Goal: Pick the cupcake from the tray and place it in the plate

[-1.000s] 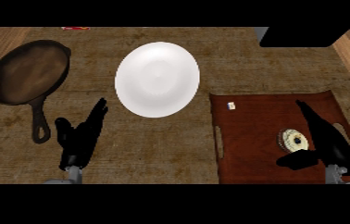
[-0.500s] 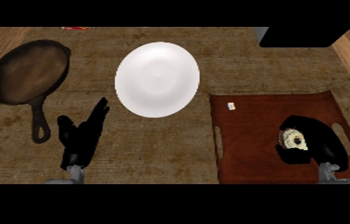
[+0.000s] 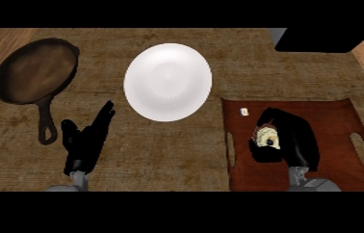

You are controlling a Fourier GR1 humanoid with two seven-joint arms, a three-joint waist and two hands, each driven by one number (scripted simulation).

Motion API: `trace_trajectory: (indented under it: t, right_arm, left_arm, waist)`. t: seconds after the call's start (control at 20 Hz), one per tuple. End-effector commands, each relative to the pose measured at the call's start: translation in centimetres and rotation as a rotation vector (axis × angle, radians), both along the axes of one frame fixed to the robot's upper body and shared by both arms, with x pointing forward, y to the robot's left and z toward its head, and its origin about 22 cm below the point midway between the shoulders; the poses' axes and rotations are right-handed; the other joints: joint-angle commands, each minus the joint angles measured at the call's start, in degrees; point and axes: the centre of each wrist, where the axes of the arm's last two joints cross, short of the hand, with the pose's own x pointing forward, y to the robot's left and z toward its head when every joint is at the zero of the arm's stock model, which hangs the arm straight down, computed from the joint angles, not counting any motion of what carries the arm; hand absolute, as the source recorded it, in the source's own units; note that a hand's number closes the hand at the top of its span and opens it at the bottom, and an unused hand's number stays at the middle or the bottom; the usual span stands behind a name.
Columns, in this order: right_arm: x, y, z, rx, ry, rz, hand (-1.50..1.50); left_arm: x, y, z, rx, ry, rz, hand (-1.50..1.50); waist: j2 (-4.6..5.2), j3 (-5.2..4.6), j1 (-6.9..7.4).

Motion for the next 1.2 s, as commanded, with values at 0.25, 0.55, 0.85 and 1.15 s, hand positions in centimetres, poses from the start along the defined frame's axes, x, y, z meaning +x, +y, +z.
trace_trajectory:
  t: [0.25, 0.55, 0.85, 1.15]
  right_arm:
    - [-0.3, 14.2, 4.9, 0.053, -0.285, 0.165, 1.50]
    - [-0.2, 17.0, 6.4, 0.143, -0.412, 0.013, 1.50]
    - [0.6, 18.5, 7.1, 0.250, -0.487, -0.141, 1.50]
    - [1.8, 19.2, 6.7, 0.278, -0.586, -0.209, 1.50]
  left_arm:
    - [1.0, -2.0, 0.3, -0.011, 0.022, -0.110, 0.00]
    - [1.2, -2.1, 0.0, -0.007, 0.039, -0.108, 0.00]
    - [1.5, -3.0, 0.1, -0.007, 0.038, -0.108, 0.00]
    - [1.2, -2.6, 0.0, -0.004, 0.040, -0.087, 0.00]
  waist:
    - [0.27, -0.61, 6.28]
    - [0.52, -0.38, 6.42]
    - [0.87, -0.18, 5.78]
    - [0.89, -0.16, 4.79]
